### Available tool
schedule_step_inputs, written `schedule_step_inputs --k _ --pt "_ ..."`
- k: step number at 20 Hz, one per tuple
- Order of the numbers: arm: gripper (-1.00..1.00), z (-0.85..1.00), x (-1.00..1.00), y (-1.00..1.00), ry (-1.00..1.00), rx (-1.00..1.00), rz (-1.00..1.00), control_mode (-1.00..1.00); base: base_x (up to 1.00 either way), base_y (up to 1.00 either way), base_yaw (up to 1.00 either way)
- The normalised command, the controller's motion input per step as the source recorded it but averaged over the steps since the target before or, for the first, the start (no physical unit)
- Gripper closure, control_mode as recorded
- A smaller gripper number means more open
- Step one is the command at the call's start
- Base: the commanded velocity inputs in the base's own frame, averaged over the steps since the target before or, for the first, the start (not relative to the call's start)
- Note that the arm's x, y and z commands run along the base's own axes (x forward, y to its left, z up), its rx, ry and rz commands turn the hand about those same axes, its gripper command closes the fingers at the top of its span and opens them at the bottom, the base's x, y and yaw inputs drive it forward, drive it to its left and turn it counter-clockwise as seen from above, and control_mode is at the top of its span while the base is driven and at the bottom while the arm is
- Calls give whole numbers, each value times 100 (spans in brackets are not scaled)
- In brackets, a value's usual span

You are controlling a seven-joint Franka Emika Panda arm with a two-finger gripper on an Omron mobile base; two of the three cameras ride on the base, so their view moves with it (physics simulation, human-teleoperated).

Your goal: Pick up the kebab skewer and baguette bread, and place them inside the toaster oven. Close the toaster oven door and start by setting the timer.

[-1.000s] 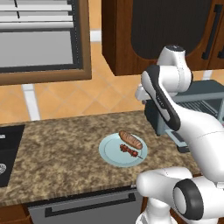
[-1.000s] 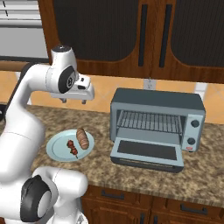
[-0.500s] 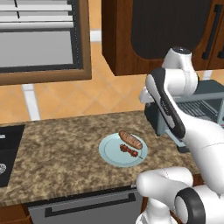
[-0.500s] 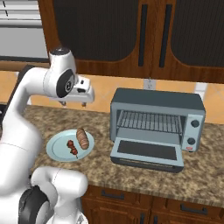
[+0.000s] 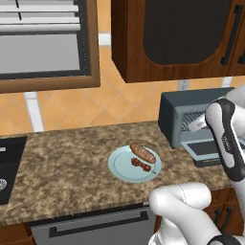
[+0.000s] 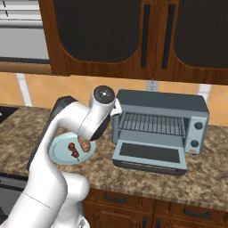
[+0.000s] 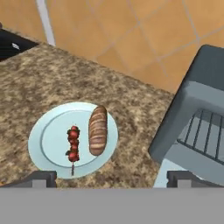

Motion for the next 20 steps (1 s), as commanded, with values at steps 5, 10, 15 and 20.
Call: schedule_step_inputs --k 5,10,15,20 --pt "-100 -10 0 -97 -18 4 21 -100 0 0 0" --pt "-100 -33 21 -61 -15 16 4 -100 0 0 0" --pt "-100 -19 23 -36 -21 15 -1 -100 0 0 0" --pt "-100 -43 51 -37 -6 16 -8 -100 0 0 0"
